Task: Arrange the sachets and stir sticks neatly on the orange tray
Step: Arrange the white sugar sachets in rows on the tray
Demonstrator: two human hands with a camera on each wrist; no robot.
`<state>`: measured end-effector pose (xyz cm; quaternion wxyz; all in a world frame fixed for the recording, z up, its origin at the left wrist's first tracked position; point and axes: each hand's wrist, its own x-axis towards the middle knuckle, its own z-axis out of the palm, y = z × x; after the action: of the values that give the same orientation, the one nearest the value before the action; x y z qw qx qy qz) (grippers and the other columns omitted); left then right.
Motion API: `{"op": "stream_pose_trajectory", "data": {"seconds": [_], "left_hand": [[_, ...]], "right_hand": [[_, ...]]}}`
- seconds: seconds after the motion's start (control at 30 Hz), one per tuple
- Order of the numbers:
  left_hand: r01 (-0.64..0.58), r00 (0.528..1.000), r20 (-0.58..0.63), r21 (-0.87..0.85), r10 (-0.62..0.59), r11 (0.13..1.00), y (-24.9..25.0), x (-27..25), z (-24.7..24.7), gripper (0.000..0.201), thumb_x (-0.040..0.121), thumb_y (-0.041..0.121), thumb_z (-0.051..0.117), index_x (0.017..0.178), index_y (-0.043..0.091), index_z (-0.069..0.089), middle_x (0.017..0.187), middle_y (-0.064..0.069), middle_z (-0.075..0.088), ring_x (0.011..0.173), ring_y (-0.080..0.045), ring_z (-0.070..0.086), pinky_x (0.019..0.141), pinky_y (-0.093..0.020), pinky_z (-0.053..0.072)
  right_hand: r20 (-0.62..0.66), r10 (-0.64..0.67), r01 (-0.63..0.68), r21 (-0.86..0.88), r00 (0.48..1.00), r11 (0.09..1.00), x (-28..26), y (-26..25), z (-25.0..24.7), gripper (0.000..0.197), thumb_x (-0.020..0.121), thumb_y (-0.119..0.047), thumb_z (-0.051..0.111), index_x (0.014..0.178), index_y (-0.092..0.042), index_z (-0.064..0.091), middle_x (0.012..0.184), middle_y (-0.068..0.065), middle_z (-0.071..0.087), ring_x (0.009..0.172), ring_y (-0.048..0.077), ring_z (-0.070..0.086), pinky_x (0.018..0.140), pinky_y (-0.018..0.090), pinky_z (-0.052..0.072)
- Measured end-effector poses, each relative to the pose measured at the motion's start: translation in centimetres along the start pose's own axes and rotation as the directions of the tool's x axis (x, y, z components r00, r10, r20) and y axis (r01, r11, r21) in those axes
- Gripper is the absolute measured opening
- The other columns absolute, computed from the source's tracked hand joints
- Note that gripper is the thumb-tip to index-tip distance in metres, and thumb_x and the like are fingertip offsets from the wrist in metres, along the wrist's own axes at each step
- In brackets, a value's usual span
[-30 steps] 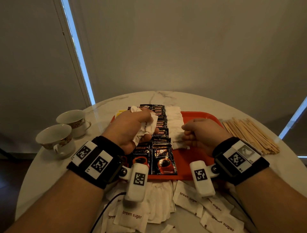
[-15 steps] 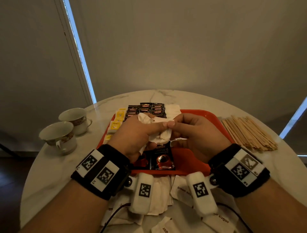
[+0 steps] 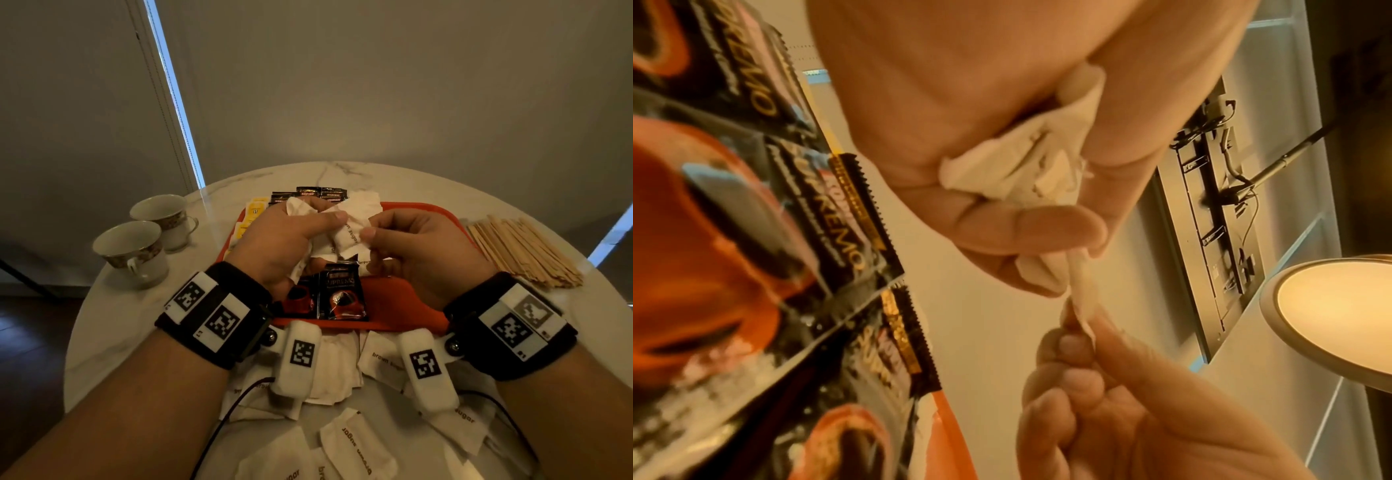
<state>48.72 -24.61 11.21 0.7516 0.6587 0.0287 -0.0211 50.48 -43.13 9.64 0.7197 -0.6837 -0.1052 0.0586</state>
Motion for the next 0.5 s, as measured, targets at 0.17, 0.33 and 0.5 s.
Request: {"op": "stream_pose_trajectory", "data": {"seconds": [0.17, 0.33, 0.5], "left_hand": [[-0.024, 1.000, 0.007, 0.128, 0.023, 0.991, -0.4, 0.1, 0.1, 0.009, 0.089, 0.012, 0.078, 0.091, 0.020, 0.072, 0.085, -0.001, 0.077, 0.070, -0.011, 0.068, 0.044, -0.022, 0.046], [-0.009, 1.000, 0.000, 0.090, 0.009, 0.996, -0.7, 0.1, 0.3, 0.009, 0.091, 0.011, 0.076, 0.098, 0.016, 0.072, 0.084, -0.004, 0.076, 0.070, -0.013, 0.072, 0.044, -0.023, 0.047], [0.002, 0.998, -0.067, 0.003, -0.001, 1.000, -0.3, 0.4, -0.2, 0.011, 0.092, 0.010, 0.074, 0.093, 0.019, 0.068, 0.084, -0.002, 0.073, 0.075, -0.017, 0.073, 0.044, -0.022, 0.047]], "right_hand": [[-0.162, 0.001, 0.002, 0.017, 0.987, 1.000, 0.6, 0.3, -0.7, 0.004, 0.095, -0.009, 0.068, 0.093, -0.011, 0.071, 0.090, 0.010, 0.072, 0.070, 0.016, 0.065, 0.055, 0.028, 0.055], [-0.247, 0.013, -0.047, -0.133, 0.969, 0.990, 1.4, 1.2, -1.3, 0.012, 0.094, -0.009, 0.068, 0.090, -0.018, 0.073, 0.091, 0.008, 0.076, 0.074, 0.019, 0.065, 0.057, 0.030, 0.051], [-0.331, 0.265, -0.325, -0.140, 0.906, 0.935, 1.5, 1.5, -2.7, 0.014, 0.095, 0.002, 0.060, 0.095, -0.006, 0.071, 0.095, 0.019, 0.075, 0.062, 0.020, 0.057, 0.053, 0.028, 0.043]]}}
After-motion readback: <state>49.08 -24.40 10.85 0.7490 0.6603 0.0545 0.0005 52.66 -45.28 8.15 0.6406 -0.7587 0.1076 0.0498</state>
